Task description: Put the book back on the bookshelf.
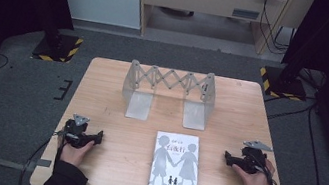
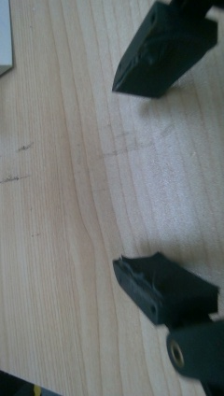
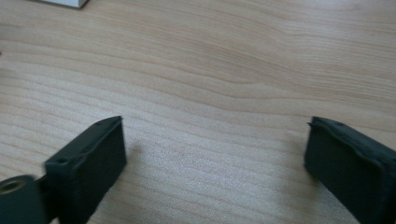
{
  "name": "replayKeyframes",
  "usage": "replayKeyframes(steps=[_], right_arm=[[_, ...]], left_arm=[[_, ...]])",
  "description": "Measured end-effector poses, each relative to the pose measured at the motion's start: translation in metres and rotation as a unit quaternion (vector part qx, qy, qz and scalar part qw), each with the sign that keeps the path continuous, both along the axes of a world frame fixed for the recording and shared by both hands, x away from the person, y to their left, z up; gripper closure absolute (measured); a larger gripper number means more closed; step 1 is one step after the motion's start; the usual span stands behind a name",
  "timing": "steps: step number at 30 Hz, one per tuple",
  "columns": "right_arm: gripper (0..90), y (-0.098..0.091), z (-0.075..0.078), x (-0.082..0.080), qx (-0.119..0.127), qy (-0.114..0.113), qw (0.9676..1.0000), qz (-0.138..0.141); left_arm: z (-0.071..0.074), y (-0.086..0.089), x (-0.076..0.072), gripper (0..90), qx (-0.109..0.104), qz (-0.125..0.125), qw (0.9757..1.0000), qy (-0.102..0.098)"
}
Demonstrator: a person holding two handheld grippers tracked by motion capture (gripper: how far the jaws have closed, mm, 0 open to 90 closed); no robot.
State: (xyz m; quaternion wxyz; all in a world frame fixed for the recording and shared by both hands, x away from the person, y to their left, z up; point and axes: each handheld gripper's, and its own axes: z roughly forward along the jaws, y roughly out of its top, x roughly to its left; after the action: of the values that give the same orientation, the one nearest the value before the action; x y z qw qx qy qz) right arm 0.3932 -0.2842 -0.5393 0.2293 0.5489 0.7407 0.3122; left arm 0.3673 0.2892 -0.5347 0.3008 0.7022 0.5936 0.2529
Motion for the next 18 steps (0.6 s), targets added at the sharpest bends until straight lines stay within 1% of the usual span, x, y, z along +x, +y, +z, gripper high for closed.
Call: replayKeyframes(steps=[1, 2, 3, 4, 5, 7, 8, 9, 11, 13, 14, 15, 16, 17, 18], right_arm=[[8.8, 0.0, 0.0, -0.001, 0.0, -0.004, 1.0, -0.002], [11.4, 0.0, 0.001, -0.002, 0.001, -0.005, 1.0, -0.002], [15.5, 0.0, 0.001, -0.003, 0.002, -0.011, 0.9999, 0.001], [15.5, 0.0, 0.001, -0.003, 0.002, -0.011, 0.9999, 0.001], [20.7, 0.0, 0.002, -0.005, 0.003, -0.012, 0.9999, -0.001], [21.3, -0.001, 0.004, -0.005, 0.005, -0.007, 0.9999, -0.005], [20.8, -0.002, 0.004, -0.006, 0.004, -0.006, 1.0, 0.0], [20.5, -0.004, 0.005, -0.006, 0.015, -0.003, 0.9999, -0.004], [23.3, -0.005, 0.006, -0.007, 0.022, -0.004, 0.9998, -0.001], [23.2, -0.004, 0.009, -0.009, 0.023, -0.019, 0.9996, -0.003], [23.3, -0.004, 0.009, -0.009, 0.025, -0.02, 0.9995, -0.003], [23.6, -0.003, 0.011, -0.011, 0.034, -0.021, 0.9992, -0.003], [23.6, -0.003, 0.011, -0.011, 0.034, -0.021, 0.9992, -0.003], [23.9, -0.002, 0.013, -0.012, 0.042, -0.018, 0.999, 0.001], [24.1, -0.001, 0.014, -0.013, 0.042, -0.019, 0.9989, 0.001]], left_arm=[[0.001, 0.0, -0.001, 15.0, -0.007, 0.003, 1.0, -0.003], [0.001, 0.0, -0.001, 15.0, -0.007, 0.003, 1.0, -0.003], [0.003, 0.001, -0.003, 15.5, -0.015, 0.002, 0.9998, -0.01], [0.003, 0.001, -0.003, 15.5, -0.015, 0.002, 0.9998, -0.01], [0.006, 0.001, -0.005, 15.6, -0.026, 0.003, 0.9995, -0.017], [0.009, 0.0, -0.007, 16.6, -0.029, 0.0, 0.9993, -0.022], [0.01, 0.0, -0.008, 16.9, -0.029, -0.001, 0.9992, -0.025], [0.01, 0.0, -0.009, 17.0, -0.03, -0.003, 0.9992, -0.026], [0.012, -0.001, -0.01, 17.1, -0.033, -0.006, 0.999, -0.029], [0.013, -0.002, -0.011, 17.9, -0.04, -0.008, 0.9987, -0.031], [0.014, -0.004, -0.012, 18.1, -0.042, -0.011, 0.9985, -0.032], [0.015, -0.005, -0.012, 18.6, -0.043, -0.014, 0.9985, -0.033], [0.015, -0.005, -0.012, 18.9, -0.043, -0.014, 0.9985, -0.033], [0.016, -0.007, -0.013, 18.9, -0.042, -0.017, 0.9984, -0.034], [0.016, -0.008, -0.014, 19.1, -0.042, -0.019, 0.9983, -0.036]])
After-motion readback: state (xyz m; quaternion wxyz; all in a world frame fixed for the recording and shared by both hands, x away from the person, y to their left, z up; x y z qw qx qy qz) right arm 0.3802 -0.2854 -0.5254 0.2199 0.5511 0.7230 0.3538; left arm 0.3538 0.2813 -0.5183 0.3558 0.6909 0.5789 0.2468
